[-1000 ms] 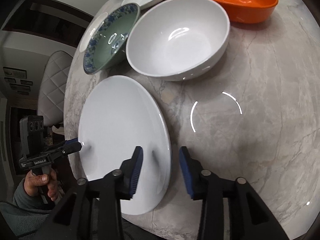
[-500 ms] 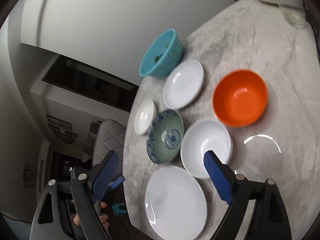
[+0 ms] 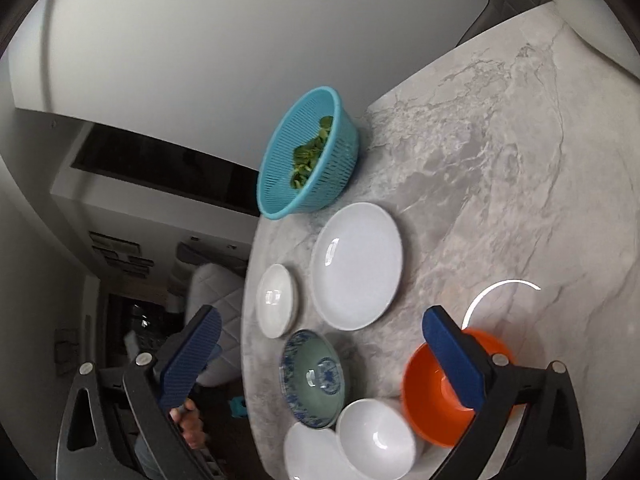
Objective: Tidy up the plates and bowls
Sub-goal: 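Move both grippers to the white plate beside the teal colander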
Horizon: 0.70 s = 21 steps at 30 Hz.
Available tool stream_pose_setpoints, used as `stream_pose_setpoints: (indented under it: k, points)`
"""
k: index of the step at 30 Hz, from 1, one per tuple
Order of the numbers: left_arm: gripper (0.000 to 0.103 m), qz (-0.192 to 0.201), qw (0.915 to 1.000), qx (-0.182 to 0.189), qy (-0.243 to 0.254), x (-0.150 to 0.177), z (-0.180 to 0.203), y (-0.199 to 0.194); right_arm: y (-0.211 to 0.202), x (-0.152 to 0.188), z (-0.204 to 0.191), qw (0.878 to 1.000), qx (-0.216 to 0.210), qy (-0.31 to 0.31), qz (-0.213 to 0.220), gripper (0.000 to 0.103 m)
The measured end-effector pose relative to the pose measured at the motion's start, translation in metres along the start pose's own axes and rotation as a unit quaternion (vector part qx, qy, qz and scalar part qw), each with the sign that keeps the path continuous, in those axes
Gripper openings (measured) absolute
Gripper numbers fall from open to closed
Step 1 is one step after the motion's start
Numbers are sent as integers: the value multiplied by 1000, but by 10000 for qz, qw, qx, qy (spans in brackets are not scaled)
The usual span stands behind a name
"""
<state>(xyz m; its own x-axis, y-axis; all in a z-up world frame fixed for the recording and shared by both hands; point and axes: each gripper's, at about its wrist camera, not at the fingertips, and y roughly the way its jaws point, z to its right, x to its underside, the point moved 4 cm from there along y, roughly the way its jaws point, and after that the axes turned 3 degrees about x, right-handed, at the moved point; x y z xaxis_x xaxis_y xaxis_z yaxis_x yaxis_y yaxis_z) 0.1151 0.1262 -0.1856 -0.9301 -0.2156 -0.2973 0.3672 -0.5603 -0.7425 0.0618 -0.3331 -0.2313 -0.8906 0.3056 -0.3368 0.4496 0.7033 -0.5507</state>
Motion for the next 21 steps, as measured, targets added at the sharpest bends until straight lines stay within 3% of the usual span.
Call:
stream_pose_setpoints:
  k: [3,6,9,12,14,16,21]
  points:
    - [101,-348,9986,219,320,-20,12,40,23,-25,13,9990,325,-136,-267,102]
    - [101,-841,9951,-145,507,-31,13,79,44,-41,17,9961,551,-453,-517,102]
    - [101,-1157,9919,-274,448,-35,9,107,66,-49,26,9938,549,-556,-790,100]
    - [99,-1067,9915,-370,643,-44,10,123,86,-52,40,9931,405,-366,-1037,91]
    - [99,-1024,9927,-270,581,-50,8,131,94,-54,46,9934,239,-287,-1089,91]
    - [99,-1069,9914,-411,632,-53,8,140,103,-54,49,9932,18,-200,-1146,91]
    - [99,-1271,9875,-552,749,-52,8,163,119,-48,51,9910,39,-299,-1307,91]
